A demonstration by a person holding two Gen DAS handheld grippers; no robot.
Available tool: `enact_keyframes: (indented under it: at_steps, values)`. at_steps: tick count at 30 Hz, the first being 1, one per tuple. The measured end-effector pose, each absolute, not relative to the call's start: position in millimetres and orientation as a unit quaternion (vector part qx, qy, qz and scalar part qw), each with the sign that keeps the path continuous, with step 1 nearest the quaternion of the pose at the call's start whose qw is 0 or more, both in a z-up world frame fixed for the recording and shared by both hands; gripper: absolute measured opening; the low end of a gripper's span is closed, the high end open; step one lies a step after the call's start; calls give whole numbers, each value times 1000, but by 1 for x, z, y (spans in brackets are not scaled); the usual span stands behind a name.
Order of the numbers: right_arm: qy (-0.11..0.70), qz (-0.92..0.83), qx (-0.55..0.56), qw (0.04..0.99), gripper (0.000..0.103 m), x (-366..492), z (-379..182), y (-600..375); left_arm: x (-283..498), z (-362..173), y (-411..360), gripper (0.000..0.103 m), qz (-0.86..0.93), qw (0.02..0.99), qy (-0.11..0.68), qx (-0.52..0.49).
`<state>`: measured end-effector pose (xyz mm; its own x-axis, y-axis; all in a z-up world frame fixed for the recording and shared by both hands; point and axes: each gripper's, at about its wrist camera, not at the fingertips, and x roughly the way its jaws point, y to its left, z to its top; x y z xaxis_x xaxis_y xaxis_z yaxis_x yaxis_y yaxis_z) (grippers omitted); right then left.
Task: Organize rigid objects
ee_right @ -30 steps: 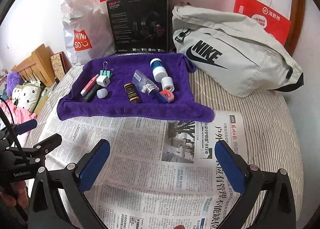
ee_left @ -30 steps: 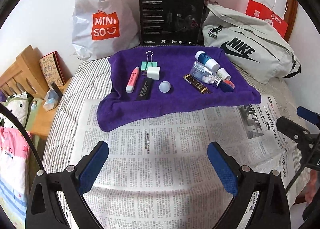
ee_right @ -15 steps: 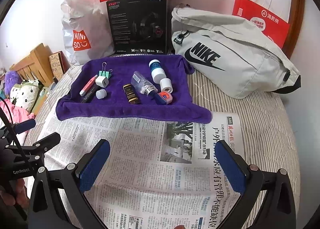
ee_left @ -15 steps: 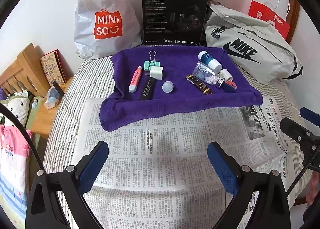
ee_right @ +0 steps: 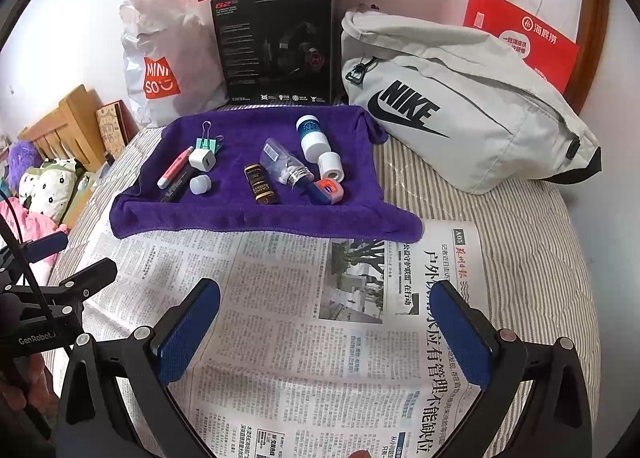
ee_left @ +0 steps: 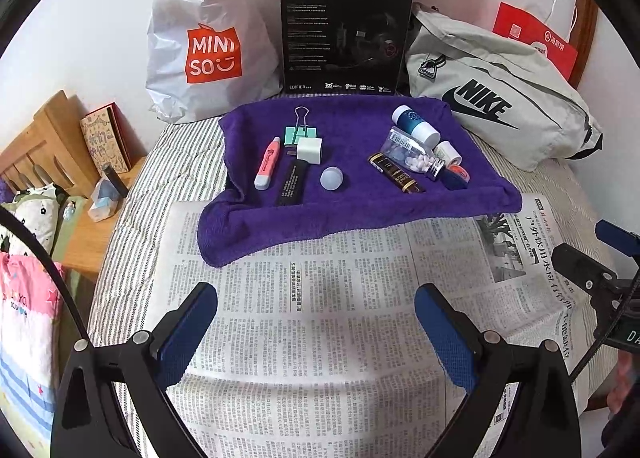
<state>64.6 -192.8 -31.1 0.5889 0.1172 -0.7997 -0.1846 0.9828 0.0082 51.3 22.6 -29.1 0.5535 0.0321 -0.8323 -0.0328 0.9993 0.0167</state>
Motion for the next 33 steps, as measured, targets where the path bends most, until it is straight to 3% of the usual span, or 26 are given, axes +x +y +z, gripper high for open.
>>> enact_keyframes:
  at_steps: [33]
  values:
    - [450,78,-38,889,103,64,-32,-195,52,-25,19,100,20,881,473,2]
